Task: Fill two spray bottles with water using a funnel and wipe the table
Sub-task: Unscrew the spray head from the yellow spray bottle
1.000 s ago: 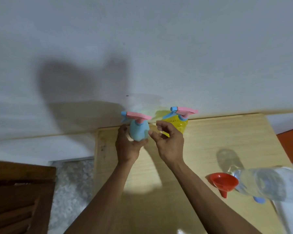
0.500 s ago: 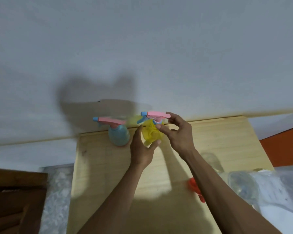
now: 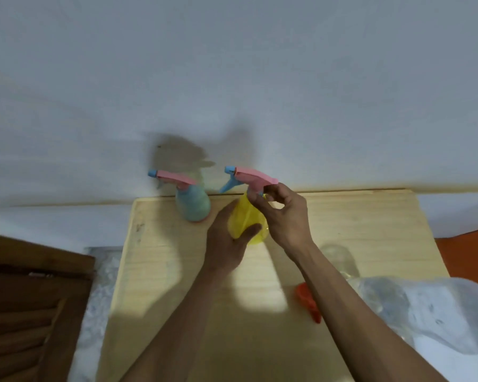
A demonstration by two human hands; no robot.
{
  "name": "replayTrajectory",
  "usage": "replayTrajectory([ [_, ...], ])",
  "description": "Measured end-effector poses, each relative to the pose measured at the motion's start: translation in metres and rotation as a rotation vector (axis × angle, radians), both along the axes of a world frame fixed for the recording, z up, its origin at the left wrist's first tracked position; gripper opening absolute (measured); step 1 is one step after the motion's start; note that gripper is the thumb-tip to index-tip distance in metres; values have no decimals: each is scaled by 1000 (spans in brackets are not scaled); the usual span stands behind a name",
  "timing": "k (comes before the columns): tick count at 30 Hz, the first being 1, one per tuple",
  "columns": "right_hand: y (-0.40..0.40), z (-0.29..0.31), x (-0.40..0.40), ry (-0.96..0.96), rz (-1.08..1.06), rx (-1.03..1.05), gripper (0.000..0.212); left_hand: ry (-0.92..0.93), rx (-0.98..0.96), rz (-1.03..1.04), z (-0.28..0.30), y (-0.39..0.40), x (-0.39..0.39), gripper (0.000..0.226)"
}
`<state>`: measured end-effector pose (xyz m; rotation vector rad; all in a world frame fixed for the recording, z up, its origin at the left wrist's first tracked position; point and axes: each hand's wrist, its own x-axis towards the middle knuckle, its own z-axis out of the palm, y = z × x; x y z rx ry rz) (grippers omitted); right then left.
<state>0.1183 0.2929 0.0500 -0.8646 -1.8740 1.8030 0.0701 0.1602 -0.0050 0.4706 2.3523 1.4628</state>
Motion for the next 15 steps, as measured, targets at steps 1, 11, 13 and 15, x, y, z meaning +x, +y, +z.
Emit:
replayTrajectory([
  [1,-3,5,6,10,10,-6,17,-5,9,-7,5,-6,8,75],
  [11,-65,36,67,32,49,25,22,-6,132,0,40,-72,95,71],
  [13,-83,38,79,12,42,43,25,-8,152,17,42,-86,112,70],
  [15,-101,42,92,-4,29,44,26,1,167,42,46,-100,129,64],
])
